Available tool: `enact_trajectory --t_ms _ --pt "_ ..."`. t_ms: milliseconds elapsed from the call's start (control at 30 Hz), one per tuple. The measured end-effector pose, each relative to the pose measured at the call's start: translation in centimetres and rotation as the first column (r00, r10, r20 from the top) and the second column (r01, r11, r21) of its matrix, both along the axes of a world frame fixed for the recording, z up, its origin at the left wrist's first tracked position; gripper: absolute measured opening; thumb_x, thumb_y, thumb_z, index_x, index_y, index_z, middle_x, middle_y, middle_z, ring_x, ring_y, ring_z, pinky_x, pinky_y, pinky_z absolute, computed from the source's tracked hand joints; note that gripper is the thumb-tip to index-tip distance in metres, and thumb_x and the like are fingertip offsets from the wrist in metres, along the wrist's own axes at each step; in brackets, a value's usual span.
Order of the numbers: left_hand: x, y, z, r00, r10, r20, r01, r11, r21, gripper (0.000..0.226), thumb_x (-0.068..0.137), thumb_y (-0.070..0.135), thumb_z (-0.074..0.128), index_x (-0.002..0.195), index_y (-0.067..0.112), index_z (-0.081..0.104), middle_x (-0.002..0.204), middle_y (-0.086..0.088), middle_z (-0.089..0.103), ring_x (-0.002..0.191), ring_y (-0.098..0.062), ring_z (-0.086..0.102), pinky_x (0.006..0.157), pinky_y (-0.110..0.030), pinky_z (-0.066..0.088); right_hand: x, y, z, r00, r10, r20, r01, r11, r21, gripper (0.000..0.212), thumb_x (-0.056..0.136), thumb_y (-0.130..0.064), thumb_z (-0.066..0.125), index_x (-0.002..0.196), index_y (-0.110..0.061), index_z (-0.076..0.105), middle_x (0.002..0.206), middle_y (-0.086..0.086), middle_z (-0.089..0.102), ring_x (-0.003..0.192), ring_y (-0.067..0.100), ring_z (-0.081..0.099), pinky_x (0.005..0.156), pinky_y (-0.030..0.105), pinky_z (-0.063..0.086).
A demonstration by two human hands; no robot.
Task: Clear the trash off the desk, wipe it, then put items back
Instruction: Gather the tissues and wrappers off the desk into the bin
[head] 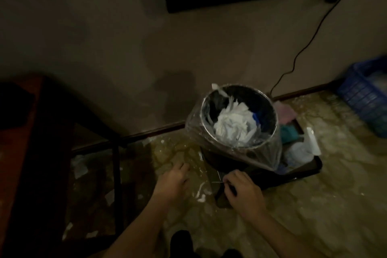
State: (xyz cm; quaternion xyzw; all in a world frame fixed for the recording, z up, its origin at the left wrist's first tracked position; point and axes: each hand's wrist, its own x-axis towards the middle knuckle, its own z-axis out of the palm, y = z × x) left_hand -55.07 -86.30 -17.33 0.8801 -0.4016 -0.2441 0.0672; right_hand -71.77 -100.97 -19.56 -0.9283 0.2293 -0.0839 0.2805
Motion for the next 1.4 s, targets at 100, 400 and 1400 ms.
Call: enact_trajectory --t_ms 100,400,1400 --pt "1.5 0.2 4.6 0.998 0.042 0.047 -0.040 0.998 -0.043 0.037 0.094 0.033 0.049 0.130 0.026 0.045 0.127 0.007 0.046 0.106 -0.016 0.057 0.079 -0.026 0.046 1.8 -0.9 6.0 0.982 -0.035 0.186 0.033 0.999 0.014 0.007 0.081 -0.018 0.061 0.086 -0.022 0.060 0.085 -0.015 0.052 0.079 -0.002 0.049 0.063 0.009 0.040" --pt "2.7 -3.2 12.7 0.991 0.030 0.128 -0.005 0.981 -0.196 0.042 0.096 0.029 0.050 0.137 0.027 0.041 0.134 0.004 0.044 0.112 -0.014 0.051 0.075 -0.020 0.037 4.9 -8.5 14.7 0.947 -0.304 0.106 0.308 0.951 -0.020 0.021 0.081 -0.013 0.067 0.102 -0.012 0.063 0.103 0.006 0.056 0.095 0.025 0.055 0.070 0.036 0.048" --pt "0.7 28.4 23.4 0.820 0.517 0.247 -0.447 0.846 -0.289 0.030 0.091 0.030 0.055 0.120 0.021 0.049 0.121 0.003 0.045 0.103 -0.018 0.054 0.076 -0.028 0.044 13.3 18.3 22.2 0.906 0.419 -0.068 -0.421 0.907 -0.019 0.021 0.088 -0.040 0.058 0.108 -0.034 0.052 0.106 -0.015 0.049 0.102 0.004 0.049 0.079 0.023 0.047"
